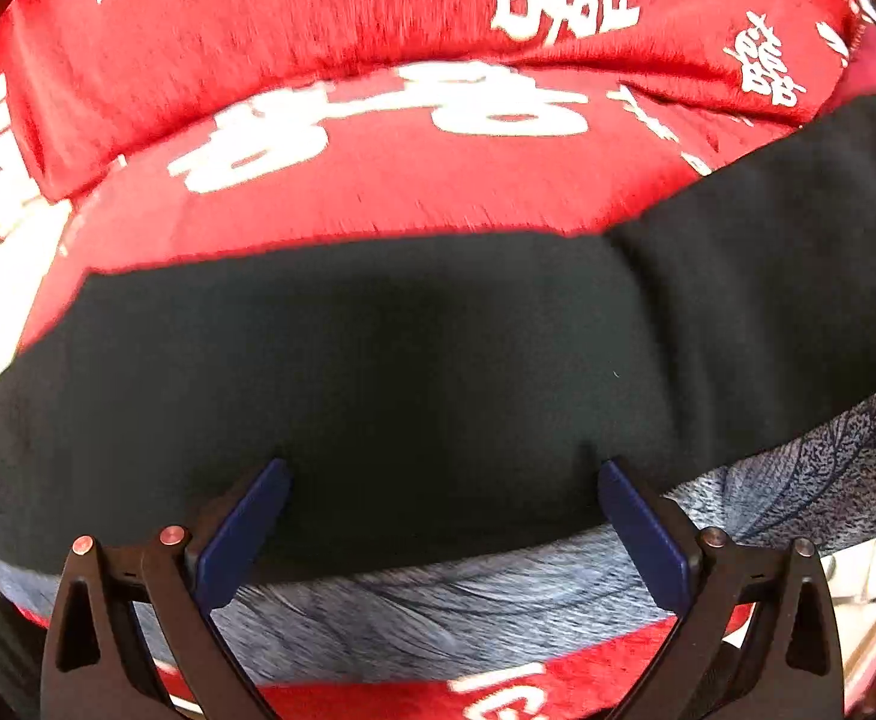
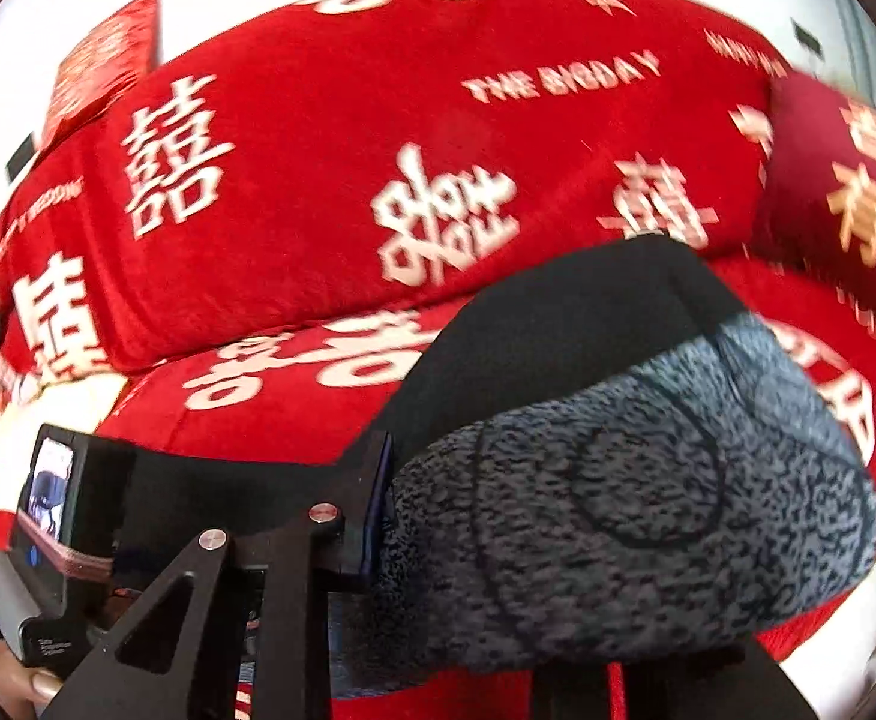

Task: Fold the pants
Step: 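Grasp the trouser leg end with the right gripper and lift it toward the left gripper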

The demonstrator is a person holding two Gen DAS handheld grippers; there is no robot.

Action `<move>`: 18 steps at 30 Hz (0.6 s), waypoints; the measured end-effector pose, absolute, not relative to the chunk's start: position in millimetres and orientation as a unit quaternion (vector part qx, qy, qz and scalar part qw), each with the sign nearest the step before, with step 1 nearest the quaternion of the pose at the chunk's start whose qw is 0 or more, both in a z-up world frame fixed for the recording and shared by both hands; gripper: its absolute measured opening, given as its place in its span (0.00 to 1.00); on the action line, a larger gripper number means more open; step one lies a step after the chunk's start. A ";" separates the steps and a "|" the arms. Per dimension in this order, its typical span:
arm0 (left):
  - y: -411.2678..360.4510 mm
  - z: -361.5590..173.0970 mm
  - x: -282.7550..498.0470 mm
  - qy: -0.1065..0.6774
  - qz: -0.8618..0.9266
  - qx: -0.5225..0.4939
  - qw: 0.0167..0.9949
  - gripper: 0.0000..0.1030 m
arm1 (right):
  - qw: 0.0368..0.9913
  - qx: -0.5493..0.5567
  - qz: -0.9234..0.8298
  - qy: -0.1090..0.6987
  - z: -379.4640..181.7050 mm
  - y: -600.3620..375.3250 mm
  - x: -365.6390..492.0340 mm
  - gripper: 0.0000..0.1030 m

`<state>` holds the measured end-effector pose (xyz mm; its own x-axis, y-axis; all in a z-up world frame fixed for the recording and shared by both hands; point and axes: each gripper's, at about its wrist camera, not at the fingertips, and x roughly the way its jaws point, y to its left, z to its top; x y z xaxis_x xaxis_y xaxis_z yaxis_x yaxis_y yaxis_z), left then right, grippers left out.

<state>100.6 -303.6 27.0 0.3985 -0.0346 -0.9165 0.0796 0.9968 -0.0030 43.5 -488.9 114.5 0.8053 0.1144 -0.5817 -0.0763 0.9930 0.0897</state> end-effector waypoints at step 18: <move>-140.8 41.9 101.7 0.551 -0.013 -0.108 0.828 1.00 | 0.936 -0.043 0.151 0.314 124.5 -349.1 35.0 0.22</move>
<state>101.7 -140.8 41.9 0.3929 -0.1397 -0.9089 -0.0974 0.9765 -0.1922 35.0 -349.1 124.5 0.7570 0.2560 -0.6013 -0.3094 0.9508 0.0152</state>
